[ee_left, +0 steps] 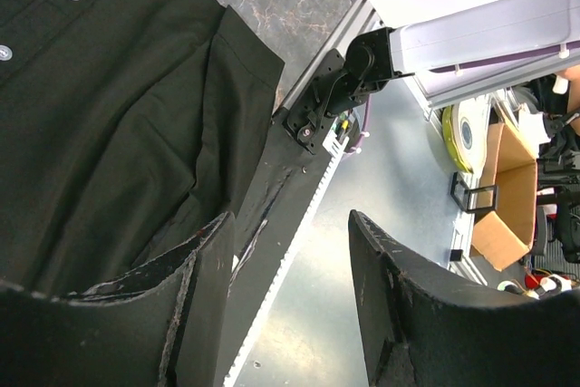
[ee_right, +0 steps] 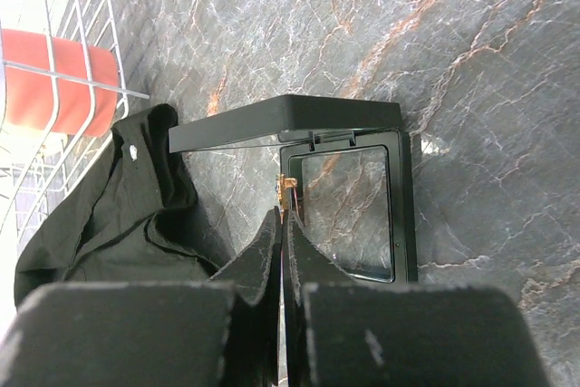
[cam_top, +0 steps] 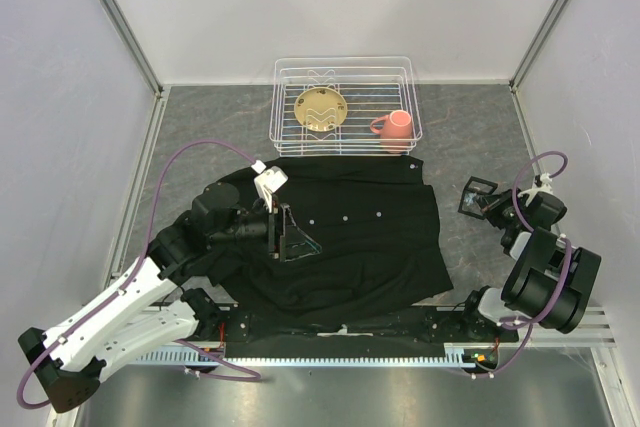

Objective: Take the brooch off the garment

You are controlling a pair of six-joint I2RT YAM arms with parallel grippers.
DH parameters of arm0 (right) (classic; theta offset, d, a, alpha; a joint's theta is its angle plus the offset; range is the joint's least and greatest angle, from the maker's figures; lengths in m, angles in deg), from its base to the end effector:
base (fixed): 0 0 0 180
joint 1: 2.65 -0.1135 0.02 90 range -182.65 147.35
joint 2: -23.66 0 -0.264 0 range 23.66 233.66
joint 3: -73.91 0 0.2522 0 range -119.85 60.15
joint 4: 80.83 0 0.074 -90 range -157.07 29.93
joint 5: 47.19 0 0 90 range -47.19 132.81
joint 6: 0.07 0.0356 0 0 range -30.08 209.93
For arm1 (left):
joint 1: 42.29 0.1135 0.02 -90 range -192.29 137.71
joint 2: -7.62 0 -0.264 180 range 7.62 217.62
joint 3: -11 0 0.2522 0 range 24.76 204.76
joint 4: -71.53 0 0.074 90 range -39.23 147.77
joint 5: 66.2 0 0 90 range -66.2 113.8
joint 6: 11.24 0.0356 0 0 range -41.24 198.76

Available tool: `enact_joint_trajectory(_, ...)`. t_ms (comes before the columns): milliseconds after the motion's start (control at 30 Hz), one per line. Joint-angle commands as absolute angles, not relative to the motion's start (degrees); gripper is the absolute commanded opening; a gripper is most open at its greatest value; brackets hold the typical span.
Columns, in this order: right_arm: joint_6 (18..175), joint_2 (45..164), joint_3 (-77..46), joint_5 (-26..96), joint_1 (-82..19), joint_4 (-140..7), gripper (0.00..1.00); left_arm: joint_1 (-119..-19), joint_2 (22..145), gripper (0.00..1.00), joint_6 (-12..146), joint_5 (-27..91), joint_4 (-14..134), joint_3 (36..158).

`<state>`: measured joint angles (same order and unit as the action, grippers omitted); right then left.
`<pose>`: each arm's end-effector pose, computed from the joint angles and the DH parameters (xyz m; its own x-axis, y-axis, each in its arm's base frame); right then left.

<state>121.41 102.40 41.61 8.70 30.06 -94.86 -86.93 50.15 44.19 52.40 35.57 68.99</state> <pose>0.2040 -0.1073 0.1342 -0.3590 0.7444 -0.5630 0.2773 0.6611 0.6972 0.1069 -0.1296 0.3223 -0.7363 0.0269 -0.6762 0.6293 0.3946 -0.6695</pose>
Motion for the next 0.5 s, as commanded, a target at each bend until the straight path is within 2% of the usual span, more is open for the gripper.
enact_joint_trajectory(0,120.1,102.1,41.4,10.0,29.8,-97.0,0.01,-87.0,49.4,0.59,46.9,52.1,35.3,71.3)
enact_joint_trajectory(267,119.8,102.3,41.3,10.5,29.8,-96.3,0.02,-87.0,49.2,0.59,47.4,51.9,34.6,71.3)
enact_joint_trajectory(467,119.5,101.7,41.1,11.1,29.7,-95.3,0.17,-87.0,49.0,0.59,47.5,51.8,34.2,71.3)
